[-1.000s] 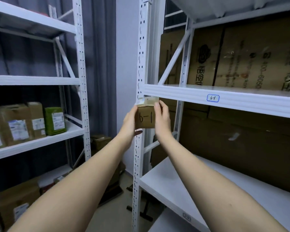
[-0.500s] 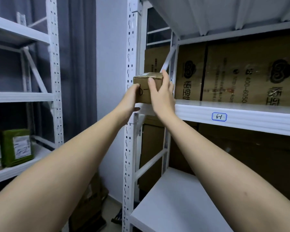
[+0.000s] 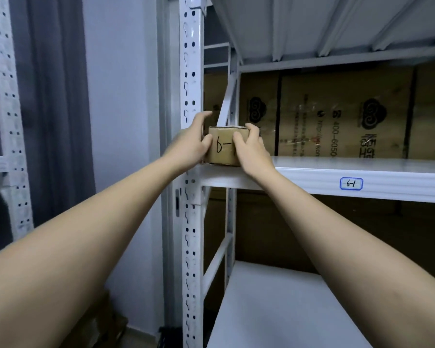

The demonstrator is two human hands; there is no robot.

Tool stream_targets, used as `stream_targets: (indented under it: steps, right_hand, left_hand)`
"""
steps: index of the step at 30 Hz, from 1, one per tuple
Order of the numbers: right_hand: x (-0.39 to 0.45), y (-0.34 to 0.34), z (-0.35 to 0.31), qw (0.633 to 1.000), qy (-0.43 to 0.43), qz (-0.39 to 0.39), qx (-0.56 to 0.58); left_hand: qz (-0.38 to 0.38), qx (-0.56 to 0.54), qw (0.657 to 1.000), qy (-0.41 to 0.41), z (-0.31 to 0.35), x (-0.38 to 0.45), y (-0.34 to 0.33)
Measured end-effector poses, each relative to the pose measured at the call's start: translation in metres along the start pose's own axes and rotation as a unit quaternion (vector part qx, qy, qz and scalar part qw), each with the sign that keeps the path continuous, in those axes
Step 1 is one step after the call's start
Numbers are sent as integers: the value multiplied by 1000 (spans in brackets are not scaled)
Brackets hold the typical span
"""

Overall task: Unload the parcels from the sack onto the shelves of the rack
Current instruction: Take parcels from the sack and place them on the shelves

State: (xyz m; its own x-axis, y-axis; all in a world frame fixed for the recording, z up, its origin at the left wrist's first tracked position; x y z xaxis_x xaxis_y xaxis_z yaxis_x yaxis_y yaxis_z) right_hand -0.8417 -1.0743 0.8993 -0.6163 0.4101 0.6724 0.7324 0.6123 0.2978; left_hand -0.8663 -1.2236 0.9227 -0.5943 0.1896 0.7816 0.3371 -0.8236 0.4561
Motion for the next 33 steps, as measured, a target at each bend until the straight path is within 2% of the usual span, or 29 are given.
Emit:
stream_targets:
  steps: [5,11,14,17,19,21,23,29,33]
  right_hand:
    - [8,-7,1,999,2,21,-29]
    - [28,-8,9,993,17,36,-107]
    - [42,-9,14,988,20,28,-151]
    - [56,-14,23,981,16,4,-191]
    - [62,-17,28,979,7,-15,-202]
    - [69,-19,32,978,0,-24,-206]
    - [74,-21,34,976,-2,-31,-217]
    - [86,-33,37,962,13,-40,-268]
    - [88,-38,42,957,15,-43,-286]
  left_hand:
    - [-6,90,992,-82,-3,17,-7]
    - [-24,243,960,-135,0,39,-27]
    - [-95,229,965,-88,0,45,-42]
    - [-193,156,969,17,-10,51,-59]
    - [-232,109,963,82,-17,55,-65]
    - [-272,111,949,115,-19,57,-71]
    - [-323,174,921,133,-20,51,-75]
    - [-341,254,896,126,-18,46,-78]
    - [-325,243,905,128,-24,45,-82]
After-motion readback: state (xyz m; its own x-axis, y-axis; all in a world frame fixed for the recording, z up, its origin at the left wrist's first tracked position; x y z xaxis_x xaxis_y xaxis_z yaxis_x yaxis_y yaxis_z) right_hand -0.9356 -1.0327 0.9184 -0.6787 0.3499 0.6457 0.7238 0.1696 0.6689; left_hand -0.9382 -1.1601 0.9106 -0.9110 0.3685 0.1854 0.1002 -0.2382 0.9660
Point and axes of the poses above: each hand's wrist, its own x-axis towards the middle knuckle, its own y-axis out of the back of the hand, z = x × y, the point moved 8 cm from there along x, towards the middle knuckle, and after that the axes turned 8 degrees about z, right-handed, at the moved point
